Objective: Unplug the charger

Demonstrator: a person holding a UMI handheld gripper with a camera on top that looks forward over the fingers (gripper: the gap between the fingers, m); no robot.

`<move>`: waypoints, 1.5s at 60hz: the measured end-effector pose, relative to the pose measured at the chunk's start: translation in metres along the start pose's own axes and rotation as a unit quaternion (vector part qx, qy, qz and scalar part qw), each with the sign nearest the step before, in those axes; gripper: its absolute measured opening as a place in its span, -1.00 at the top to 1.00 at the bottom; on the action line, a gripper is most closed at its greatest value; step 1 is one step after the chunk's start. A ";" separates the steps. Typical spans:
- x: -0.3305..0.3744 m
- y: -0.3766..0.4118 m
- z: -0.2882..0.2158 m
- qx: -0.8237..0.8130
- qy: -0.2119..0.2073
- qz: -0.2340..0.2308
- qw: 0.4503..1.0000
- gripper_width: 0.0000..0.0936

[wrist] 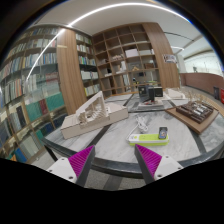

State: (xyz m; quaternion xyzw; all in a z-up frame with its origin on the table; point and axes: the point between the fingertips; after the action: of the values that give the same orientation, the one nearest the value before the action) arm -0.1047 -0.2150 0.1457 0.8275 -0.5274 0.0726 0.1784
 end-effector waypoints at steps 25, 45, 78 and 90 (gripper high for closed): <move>-0.086 -0.154 0.002 0.029 0.025 0.117 0.992 -0.76; -0.176 -0.244 0.012 0.030 0.041 0.169 0.984 0.36; -0.080 -0.224 -0.183 0.029 -0.156 0.166 0.973 0.82; -0.077 -0.267 -0.132 0.038 -0.076 0.191 0.978 0.82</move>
State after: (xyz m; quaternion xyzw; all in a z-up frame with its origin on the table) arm 0.1110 0.0009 0.1856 0.7210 -0.6844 0.0619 0.0891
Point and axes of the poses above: the point between the fingertips, and its own axes, seen from behind it with the camera up: y to the left, z down, x backward, against the way the camera looks, and after that the axes turned 1 degree about -x, right-handed
